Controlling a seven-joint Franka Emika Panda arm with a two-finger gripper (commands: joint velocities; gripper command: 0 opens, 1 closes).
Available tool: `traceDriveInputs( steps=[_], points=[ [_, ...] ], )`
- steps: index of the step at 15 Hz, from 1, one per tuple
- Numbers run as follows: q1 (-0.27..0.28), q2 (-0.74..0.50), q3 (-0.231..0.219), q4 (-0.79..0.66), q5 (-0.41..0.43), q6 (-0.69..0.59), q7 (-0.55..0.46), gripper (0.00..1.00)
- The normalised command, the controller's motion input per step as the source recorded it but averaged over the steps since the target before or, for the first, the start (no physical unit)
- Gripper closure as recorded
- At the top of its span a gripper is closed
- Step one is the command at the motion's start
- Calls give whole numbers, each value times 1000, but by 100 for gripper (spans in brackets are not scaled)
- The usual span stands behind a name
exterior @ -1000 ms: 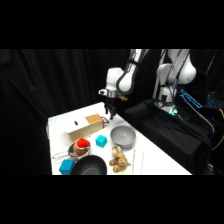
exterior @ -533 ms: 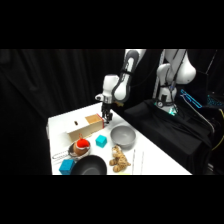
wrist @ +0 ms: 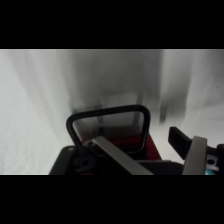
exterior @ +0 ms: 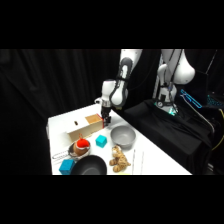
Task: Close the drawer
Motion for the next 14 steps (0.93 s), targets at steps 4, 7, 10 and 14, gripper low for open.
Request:
traceDriveInputs(
  steps=[4, 7, 10, 14],
  points=[
    [-164, 172, 160, 206, 8, 163, -143, 0],
    [-27, 186, 33, 240, -60, 106, -83, 0],
    [98, 140, -92, 246, -110, 2, -22, 0],
    [191, 126, -176, 289, -145, -92, 33, 0]
  ],
)
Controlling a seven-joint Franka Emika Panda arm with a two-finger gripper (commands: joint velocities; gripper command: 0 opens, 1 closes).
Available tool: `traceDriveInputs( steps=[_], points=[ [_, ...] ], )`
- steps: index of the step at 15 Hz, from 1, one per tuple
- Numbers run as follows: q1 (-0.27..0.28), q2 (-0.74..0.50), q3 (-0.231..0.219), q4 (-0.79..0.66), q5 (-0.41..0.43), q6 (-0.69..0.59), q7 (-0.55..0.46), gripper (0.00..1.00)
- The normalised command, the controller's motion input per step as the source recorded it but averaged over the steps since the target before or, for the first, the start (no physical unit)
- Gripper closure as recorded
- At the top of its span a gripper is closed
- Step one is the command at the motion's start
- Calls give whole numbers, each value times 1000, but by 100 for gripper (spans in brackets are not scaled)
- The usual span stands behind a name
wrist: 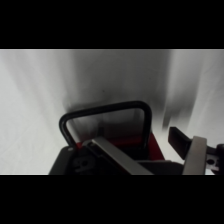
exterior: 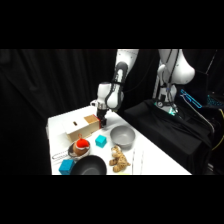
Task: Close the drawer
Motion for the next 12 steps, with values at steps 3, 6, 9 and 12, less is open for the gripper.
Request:
traceDriveInputs(
  steps=[3, 6, 9, 12],
  points=[
    [260, 115, -223, 319, -168, -165, 89, 0],
    [100, 56, -95, 304, -600, -171, 464, 0],
    [2, 31, 19, 346, -630, -205, 503, 0],
    [-14, 78, 69, 395, -384, -241, 309, 0]
  ],
)
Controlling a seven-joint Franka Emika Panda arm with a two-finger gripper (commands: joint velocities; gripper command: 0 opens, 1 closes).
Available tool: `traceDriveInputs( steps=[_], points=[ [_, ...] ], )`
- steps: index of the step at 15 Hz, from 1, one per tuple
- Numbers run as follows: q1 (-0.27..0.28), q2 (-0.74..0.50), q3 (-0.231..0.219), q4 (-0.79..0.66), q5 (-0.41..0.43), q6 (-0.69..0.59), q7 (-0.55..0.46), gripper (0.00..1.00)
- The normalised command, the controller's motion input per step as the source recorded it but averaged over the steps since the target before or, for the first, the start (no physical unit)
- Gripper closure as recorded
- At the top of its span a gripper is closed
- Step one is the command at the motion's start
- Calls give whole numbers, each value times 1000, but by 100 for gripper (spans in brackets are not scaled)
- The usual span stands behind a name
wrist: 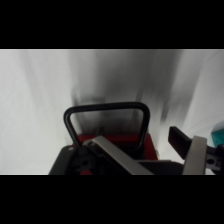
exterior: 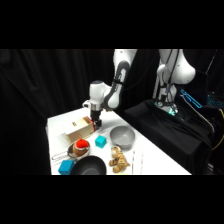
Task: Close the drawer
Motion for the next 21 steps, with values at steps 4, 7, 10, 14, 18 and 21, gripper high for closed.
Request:
traceDriveInputs(
  steps=[4, 7, 10, 14, 18, 21],
  points=[
    [-62, 178, 110, 453, -203, -261, 145, 0],
    [-76, 260, 120, 498, -134, -280, 73, 0],
    [-19, 204, 77, 464, -145, -277, 89, 0],
    [103, -74, -19, 221, -200, -364, 189, 0],
    [176, -367, -105, -50, -224, -425, 245, 0],
    [124, -401, -82, -83, -174, -459, 193, 0]
  ],
)
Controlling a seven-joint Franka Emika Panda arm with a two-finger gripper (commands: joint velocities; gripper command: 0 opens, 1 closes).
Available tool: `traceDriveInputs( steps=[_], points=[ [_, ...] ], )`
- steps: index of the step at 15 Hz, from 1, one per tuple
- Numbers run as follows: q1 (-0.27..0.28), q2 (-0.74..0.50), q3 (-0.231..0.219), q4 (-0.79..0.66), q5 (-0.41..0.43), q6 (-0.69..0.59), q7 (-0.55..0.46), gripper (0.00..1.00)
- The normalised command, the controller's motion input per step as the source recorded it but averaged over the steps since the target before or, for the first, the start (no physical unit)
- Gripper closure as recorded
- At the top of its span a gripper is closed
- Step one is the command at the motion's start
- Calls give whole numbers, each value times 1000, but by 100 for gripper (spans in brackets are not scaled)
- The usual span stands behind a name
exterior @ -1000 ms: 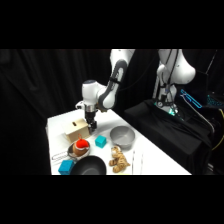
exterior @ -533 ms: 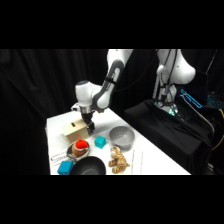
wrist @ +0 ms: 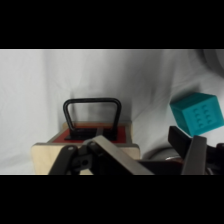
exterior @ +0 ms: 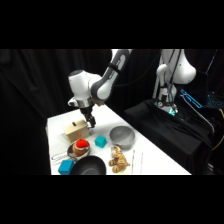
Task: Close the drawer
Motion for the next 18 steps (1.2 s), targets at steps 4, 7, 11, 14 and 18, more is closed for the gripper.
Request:
traceDriveInputs(
  steps=[4, 7, 11, 14, 18],
  points=[
    [77, -344, -47, -25, -117, -437, 126, 0],
    [43, -260, -16, 75, -44, -399, 74, 0],
    [31, -206, -14, 135, -8, -363, 60, 0],
    [12, -188, -14, 126, 49, -285, 39, 0],
    [1, -230, -20, 85, 141, -252, 116, 0]
  ],
)
